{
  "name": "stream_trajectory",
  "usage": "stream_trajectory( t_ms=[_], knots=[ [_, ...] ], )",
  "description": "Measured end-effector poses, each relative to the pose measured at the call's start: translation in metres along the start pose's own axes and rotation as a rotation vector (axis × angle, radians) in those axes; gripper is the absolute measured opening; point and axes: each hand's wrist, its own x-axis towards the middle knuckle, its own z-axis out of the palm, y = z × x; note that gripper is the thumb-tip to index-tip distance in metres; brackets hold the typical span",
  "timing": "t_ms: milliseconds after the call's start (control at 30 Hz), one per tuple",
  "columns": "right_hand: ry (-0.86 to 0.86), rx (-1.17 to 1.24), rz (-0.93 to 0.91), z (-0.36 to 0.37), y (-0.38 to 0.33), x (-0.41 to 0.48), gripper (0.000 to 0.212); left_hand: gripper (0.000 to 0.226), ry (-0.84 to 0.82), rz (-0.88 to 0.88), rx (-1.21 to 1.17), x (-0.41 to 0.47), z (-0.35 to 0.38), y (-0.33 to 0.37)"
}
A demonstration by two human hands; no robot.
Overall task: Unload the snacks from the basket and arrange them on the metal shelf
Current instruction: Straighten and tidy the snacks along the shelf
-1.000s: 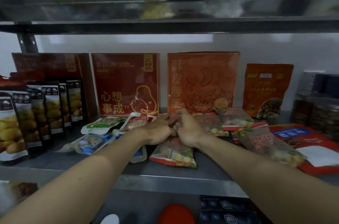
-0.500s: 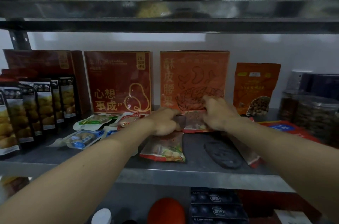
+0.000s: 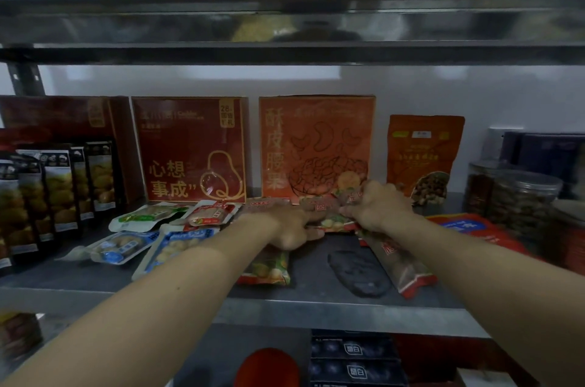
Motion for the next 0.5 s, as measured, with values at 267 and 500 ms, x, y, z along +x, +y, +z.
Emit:
stream_trajectory(
  t_ms=[267, 500],
  knots=[
    [0.214, 0.197, -0.123, 0.001, 0.003, -0.008, 0.033, 0.056, 0.241, 0.019, -0.418, 0.001, -0.002, 0.017],
    [0.408, 0.532, -0.377, -0.016, -0.004, -0.022, 0.061, 0.041, 0.613, 0.066, -1.345, -0.005, -0.022, 0.044]
  ],
)
